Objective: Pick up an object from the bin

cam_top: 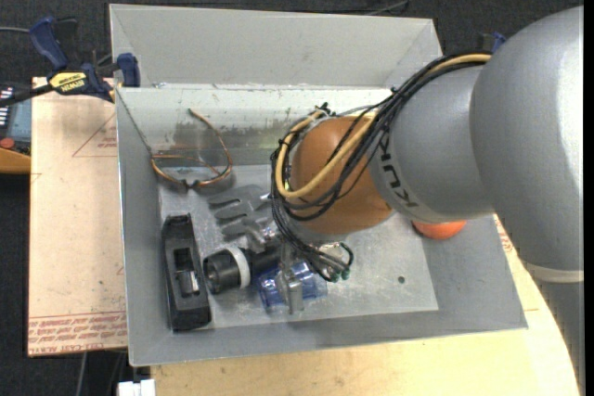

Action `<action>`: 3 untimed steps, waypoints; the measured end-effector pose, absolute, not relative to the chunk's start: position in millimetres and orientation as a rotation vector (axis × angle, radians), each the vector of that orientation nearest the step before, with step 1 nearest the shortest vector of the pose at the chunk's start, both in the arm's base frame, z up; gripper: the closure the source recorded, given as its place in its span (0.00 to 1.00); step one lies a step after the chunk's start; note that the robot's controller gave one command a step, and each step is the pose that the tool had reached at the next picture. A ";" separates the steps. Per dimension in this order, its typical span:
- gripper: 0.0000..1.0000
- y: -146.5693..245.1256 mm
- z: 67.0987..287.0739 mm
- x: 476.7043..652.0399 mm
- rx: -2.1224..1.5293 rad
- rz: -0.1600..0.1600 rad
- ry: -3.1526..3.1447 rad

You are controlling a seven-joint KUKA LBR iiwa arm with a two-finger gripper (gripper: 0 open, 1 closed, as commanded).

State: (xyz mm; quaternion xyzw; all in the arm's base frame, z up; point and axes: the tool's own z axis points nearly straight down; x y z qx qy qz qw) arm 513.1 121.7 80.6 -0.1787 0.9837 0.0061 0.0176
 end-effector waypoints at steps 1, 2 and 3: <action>0.00 124.2 98.3 519.1 -0.564 0.006 3.055; 1.00 112.0 80.1 537.4 -0.548 0.029 3.038; 1.00 112.0 80.1 537.5 -0.548 0.029 3.038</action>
Offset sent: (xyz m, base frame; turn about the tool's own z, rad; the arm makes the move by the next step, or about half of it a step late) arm 0.0195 -0.0173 -0.0106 0.0028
